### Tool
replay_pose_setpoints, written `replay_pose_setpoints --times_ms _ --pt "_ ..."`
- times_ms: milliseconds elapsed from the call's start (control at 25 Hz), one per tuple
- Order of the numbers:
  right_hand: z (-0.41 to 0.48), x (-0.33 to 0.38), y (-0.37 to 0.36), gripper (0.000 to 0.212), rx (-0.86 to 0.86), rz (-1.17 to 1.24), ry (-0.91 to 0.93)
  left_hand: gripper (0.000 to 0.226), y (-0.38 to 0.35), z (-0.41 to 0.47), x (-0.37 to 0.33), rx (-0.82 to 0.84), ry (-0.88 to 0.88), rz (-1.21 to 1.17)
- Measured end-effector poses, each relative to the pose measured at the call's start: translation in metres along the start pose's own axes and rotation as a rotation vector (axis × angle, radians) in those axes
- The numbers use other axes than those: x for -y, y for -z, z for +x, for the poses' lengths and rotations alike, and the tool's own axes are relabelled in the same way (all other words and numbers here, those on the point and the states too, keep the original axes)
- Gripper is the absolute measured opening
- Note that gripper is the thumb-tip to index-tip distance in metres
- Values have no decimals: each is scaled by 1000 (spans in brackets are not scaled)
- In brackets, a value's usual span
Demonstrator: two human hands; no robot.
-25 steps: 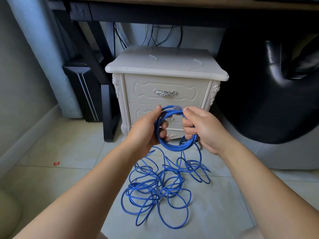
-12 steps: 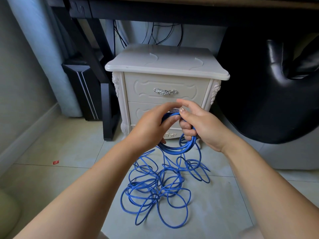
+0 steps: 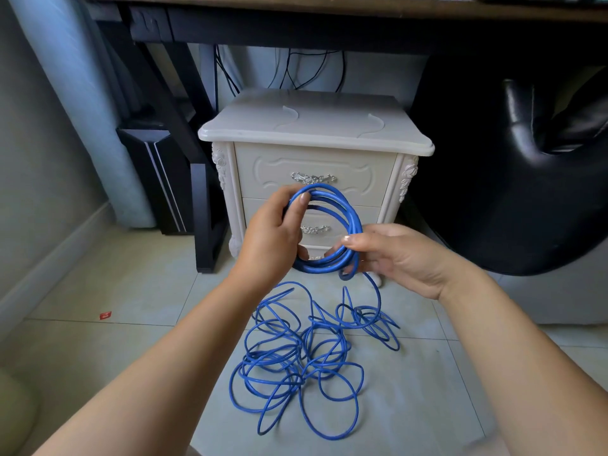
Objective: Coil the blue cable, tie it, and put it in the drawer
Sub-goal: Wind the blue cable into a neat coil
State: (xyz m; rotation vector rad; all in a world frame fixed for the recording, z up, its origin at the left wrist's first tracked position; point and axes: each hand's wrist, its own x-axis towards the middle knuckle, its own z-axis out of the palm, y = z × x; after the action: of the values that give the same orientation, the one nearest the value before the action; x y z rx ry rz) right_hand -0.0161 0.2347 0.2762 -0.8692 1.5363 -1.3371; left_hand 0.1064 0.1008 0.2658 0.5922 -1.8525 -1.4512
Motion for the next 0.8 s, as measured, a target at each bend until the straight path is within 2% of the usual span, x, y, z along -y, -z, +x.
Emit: replay_pose_setpoints --times_ms 80,160,240,320,520,680,800 --pt "0 -2 -2 27 -48 76 81 19 -1 -1 -2 3 14 -89" --pt "0 -2 -9 17 -65 278 162 19 -3 -3 -5 10 17 -150" --pt "0 1 -17 15 -75 450 190 18 -4 -4 -4 -3 2 -145" --pt "1 4 -24 11 -122 503 204 17 -5 -7 -2 1 12 -134" --pt "9 0 -24 15 -225 373 164 17 0 -7 -10 174 265 -522" --pt "11 1 -26 15 -205 188 110 33 7 2 -12 306 381 -348" --pt "13 2 -26 8 -227 -102 100 45 12 5 -10 441 480 -232"
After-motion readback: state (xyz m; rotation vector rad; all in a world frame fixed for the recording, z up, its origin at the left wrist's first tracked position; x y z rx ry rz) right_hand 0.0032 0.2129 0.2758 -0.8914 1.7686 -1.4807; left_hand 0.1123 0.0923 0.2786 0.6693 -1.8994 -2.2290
